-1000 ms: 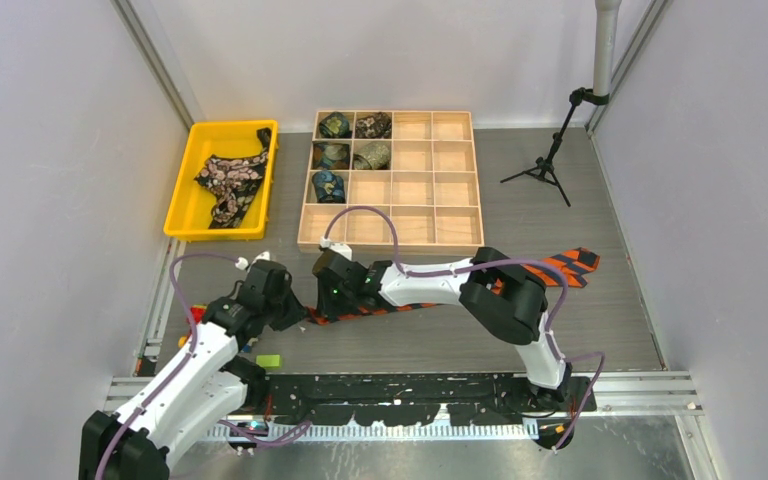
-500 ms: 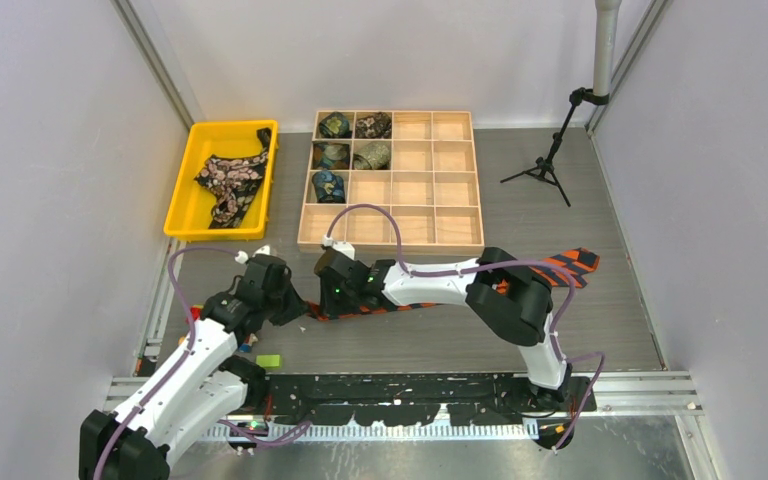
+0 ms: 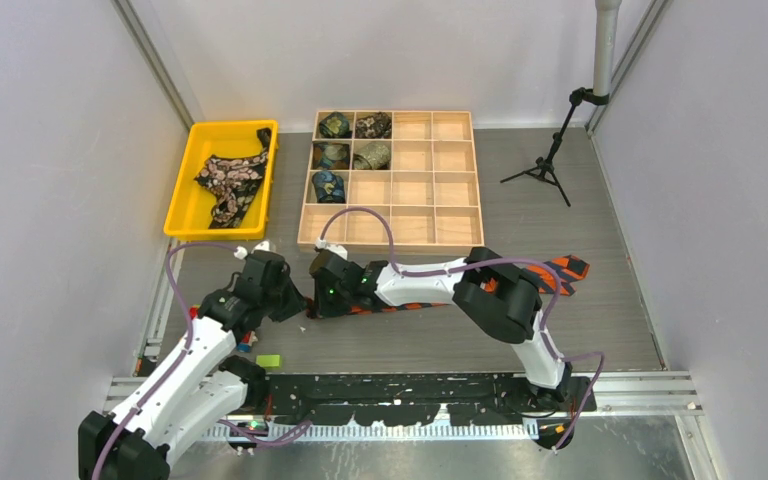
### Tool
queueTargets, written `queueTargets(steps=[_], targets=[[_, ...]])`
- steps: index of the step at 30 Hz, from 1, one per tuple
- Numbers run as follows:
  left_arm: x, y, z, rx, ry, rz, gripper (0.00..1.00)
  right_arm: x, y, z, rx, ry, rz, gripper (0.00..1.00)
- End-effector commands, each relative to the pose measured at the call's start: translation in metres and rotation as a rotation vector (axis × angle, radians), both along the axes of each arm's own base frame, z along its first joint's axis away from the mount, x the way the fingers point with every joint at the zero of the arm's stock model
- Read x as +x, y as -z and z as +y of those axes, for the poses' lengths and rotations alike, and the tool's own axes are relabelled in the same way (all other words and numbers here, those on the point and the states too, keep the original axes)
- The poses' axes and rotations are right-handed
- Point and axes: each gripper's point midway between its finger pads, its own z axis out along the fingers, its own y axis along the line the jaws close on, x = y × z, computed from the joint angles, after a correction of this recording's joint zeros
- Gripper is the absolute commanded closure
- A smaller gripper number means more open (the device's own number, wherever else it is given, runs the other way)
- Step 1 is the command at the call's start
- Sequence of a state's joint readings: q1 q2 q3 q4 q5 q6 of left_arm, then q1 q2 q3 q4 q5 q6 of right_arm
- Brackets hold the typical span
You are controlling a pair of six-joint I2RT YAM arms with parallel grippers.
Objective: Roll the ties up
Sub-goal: Roll the tie at the center of the board.
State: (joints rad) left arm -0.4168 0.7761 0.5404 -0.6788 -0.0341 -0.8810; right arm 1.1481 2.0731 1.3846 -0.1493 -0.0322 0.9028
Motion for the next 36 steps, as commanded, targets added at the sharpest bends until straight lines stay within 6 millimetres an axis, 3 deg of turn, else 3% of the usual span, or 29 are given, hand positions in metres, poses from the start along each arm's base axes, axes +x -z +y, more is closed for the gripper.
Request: queueTargets(steps=[1, 6, 18, 28, 36], targets=[[0.008, -0.011, -0.001, -0.003, 0.003, -0.034, 1.00, 0.002, -0.018, 0.020, 0.073, -0.018, -0.014, 0.98], [0.008, -0.006, -0.003, -0.012, 0.005, -0.027, 1.00, 0.006, -0.019, 0.014, 0.063, -0.009, -0.026, 1.00], [0.009, 0.009, -0.005, 0.004, 0.021, 0.006, 1.00, 0.007, -0.042, -0.002, 0.056, -0.008, -0.059, 1.00], [0.013, 0.018, -0.010, -0.005, 0.029, 0.019, 1.00, 0.014, -0.076, -0.039, 0.009, 0.042, -0.157, 1.00], [0.016, 0.026, -0.026, -0.064, 0.064, 0.048, 1.00, 0.016, -0.076, -0.066, -0.019, 0.088, -0.178, 1.00]])
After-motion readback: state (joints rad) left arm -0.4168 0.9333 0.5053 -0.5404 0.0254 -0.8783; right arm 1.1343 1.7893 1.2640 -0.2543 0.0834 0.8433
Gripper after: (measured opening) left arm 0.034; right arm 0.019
